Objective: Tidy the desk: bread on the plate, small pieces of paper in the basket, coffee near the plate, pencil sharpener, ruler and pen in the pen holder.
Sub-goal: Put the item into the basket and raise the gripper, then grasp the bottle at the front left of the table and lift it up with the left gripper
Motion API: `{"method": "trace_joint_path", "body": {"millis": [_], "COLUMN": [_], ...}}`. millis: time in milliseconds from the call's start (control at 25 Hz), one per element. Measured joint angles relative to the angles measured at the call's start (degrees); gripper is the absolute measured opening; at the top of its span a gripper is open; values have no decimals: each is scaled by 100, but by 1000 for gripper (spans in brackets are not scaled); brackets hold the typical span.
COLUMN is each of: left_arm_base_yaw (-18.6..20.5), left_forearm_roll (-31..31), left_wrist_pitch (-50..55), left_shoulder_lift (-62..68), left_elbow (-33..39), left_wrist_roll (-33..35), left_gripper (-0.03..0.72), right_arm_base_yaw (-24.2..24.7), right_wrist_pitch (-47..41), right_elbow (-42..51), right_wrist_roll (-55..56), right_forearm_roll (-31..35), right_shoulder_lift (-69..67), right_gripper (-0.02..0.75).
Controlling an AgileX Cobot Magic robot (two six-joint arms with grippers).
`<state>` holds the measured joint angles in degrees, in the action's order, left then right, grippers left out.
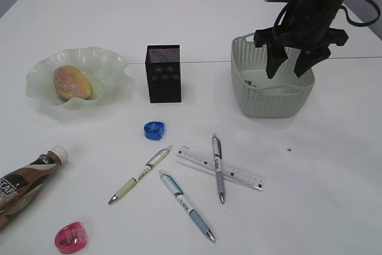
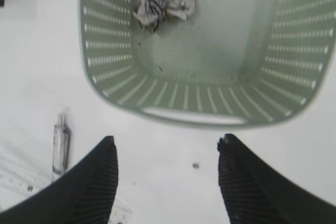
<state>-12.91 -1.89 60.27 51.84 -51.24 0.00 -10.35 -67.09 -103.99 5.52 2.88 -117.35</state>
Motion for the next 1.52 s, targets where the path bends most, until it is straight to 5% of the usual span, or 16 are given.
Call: {"method": "trace_joint_path", "body": {"millis": [720, 1120, 1520], "left_arm_base_yaw": [0, 0, 0], "left_forearm_roll": [-77, 292, 397], "left_wrist_pitch": [0, -98, -812], "left_shoulder_lift": [340, 2441, 3826], "left_elbow": [0, -144, -352], "left_wrist_roll": [214, 764, 832], "left_gripper": [416, 447, 519], "right_arm_base_yaw": [0, 0, 0], "right_wrist_pitch": [-283, -235, -153], "right_elbow": [2526, 4190, 4706], "right_wrist_roll": [-400, -409, -409], "right_forearm_roll": [198, 230, 230], "right_shoulder_lift": [2611, 3966, 4546], "right_gripper": [407, 407, 407]}}
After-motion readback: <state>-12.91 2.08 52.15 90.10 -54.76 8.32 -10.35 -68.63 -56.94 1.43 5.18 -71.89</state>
